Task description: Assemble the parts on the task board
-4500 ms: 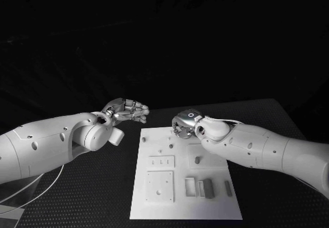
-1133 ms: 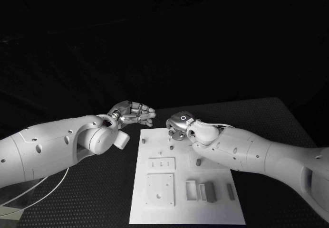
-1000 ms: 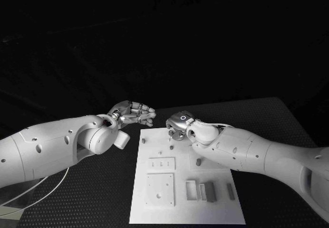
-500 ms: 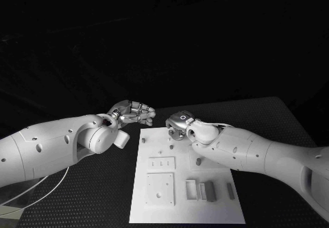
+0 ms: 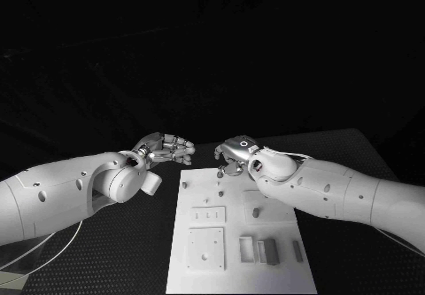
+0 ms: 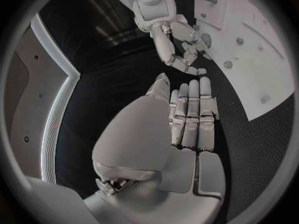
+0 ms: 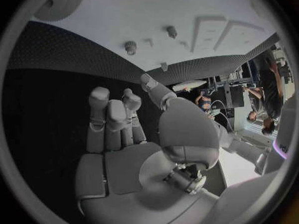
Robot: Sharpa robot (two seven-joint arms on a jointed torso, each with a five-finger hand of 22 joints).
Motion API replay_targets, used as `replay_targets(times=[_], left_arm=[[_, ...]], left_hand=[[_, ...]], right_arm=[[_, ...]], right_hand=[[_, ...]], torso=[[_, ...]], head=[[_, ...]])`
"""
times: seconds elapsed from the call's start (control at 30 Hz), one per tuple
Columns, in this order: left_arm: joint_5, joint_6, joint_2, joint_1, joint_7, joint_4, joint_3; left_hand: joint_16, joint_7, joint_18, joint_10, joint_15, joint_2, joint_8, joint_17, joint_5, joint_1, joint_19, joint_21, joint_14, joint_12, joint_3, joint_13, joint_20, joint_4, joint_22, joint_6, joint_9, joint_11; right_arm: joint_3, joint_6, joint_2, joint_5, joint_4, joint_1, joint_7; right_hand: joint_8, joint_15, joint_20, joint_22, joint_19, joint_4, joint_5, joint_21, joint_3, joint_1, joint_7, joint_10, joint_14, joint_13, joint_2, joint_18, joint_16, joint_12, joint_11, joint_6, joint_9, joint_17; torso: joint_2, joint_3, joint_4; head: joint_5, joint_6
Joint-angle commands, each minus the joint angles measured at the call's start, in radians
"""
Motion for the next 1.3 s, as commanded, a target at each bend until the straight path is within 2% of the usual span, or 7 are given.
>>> replay_targets(times=[0.03,0.23,0.43,0.57,0.8,1.03,1.3], left_arm=[[-0.002,0.014,-0.006,0.004,0.028,0.001,0.002],[-0.002,0.022,-0.014,0.004,0.033,0.002,0.002],[-0.002,0.029,-0.018,0.004,0.038,0.006,0.002],[-0.002,0.032,-0.023,0.004,0.043,0.014,0.003],[-0.002,0.038,-0.024,0.003,0.050,0.013,0.004],[-0.002,0.046,-0.015,0.002,0.055,-0.001,0.004],[-0.002,0.055,-0.013,0.001,0.061,-0.005,0.004]], left_hand=[[-0.005,0.002,0.012,0.009,-0.002,0.000,-0.003,0.002,0.003,-0.006,0.006,-0.005,0.008,-0.004,-0.006,0.002,0.001,0.000,-0.001,0.006,-0.001,-0.001],[-0.006,0.001,0.012,0.011,-0.003,0.001,-0.002,0.003,0.003,-0.006,0.007,-0.005,0.010,-0.004,-0.007,0.003,0.000,0.000,-0.001,0.008,0.000,-0.002],[-0.006,0.001,0.012,0.013,-0.003,0.002,-0.002,0.004,0.003,-0.006,0.008,-0.005,0.011,-0.005,-0.007,0.004,0.000,0.000,-0.001,0.009,0.000,-0.002],[-0.007,0.000,0.012,0.014,-0.003,0.002,-0.002,0.005,0.003,-0.006,0.009,-0.005,0.011,-0.005,-0.007,0.004,0.000,0.000,-0.001,0.010,0.000,-0.002],[-0.007,0.000,0.012,0.014,-0.003,0.002,-0.002,0.005,0.003,-0.006,0.009,-0.005,0.012,-0.006,-0.008,0.004,0.000,0.000,-0.001,0.010,0.000,-0.003],[-0.008,0.000,0.012,0.014,-0.003,0.003,-0.003,0.006,0.003,-0.008,0.010,-0.005,0.013,-0.007,-0.009,0.004,0.000,0.000,-0.001,0.009,0.000,-0.002],[-0.009,0.001,0.011,0.013,-0.003,0.004,-0.004,0.007,0.003,-0.008,0.010,-0.006,0.013,-0.010,-0.011,0.005,0.000,0.000,-0.001,0.008,-0.001,-0.002]], right_arm=[[0.011,0.017,-0.044,0.113,0.049,0.014,0.063],[0.038,0.083,-0.123,0.214,0.101,0.035,0.122],[0.040,0.157,-0.173,0.281,0.104,0.046,0.135],[0.040,0.213,-0.197,0.279,0.091,0.046,0.126],[0.039,0.269,-0.214,0.192,0.079,0.046,0.098],[0.038,0.281,-0.225,0.119,0.074,0.042,0.071],[0.036,0.288,-0.221,0.096,0.028,0.032,0.066]], right_hand=[[-0.005,0.005,-0.005,0.016,0.000,0.008,0.004,-0.001,0.001,0.001,0.001,0.000,-0.002,-0.002,-0.010,0.046,0.004,-0.003,0.007,-0.005,-0.001,-0.001],[-0.008,0.007,-0.005,0.016,-0.004,0.012,0.004,-0.005,0.003,-0.002,0.003,-0.007,-0.005,-0.001,-0.017,0.046,0.002,-0.004,0.008,-0.009,-0.002,-0.003],[-0.012,0.010,-0.003,0.016,-0.012,0.011,0.003,-0.010,0.003,-0.004,0.006,-0.020,-0.013,-0.001,-0.028,0.046,-0.003,-0.007,0.011,-0.017,-0.004,-0.005],[-0.017,0.012,0.000,0.016,-0.020,0.013,0.003,-0.014,0.003,-0.006,0.009,-0.031,-0.022,0.000,-0.043,0.046,-0.008,-0.009,0.014,-0.027,-0.006,-0.006],[-0.036,0.023,0.010,0.015,-0.037,0.028,0.004,-0.025,0.006,-0.015,0.021,-0.062,-0.043,0.002,-0.078,0.046,-0.016,-0.014,0.026,-0.063,-0.014,-0.008],[-0.053,0.037,0.020,0.016,-0.053,0.066,0.004,-0.034,0.019,-0.017,0.036,-0.092,-0.066,0.007,-0.121,0.046,-0.017,-0.011,0.040,-0.103,-0.019,-0.007],[-0.055,0.041,0.022,0.018,-0.056,0.081,0.003,-0.034,0.024,-0.011,0.039,-0.098,-0.071,0.009,-0.131,0.046,-0.014,-0.006,0.043,-0.114,-0.019,-0.006]], torso=[[-0.003,-0.0023,0.0317],[-0.006,-0.0084,0.0202],[-0.006,-0.0154,0.0143],[-0.004,-0.0221,0.0090],[-0.002,-0.0291,0.0090],[-0.001,-0.0272,0.0075],[-0.002,-0.0261,0.0067]], head=[[0.002,0.005],[0.003,0.010],[0.000,0.016],[-0.001,0.018],[-0.009,0.015],[-0.013,0.010],[-0.016,0.007]])
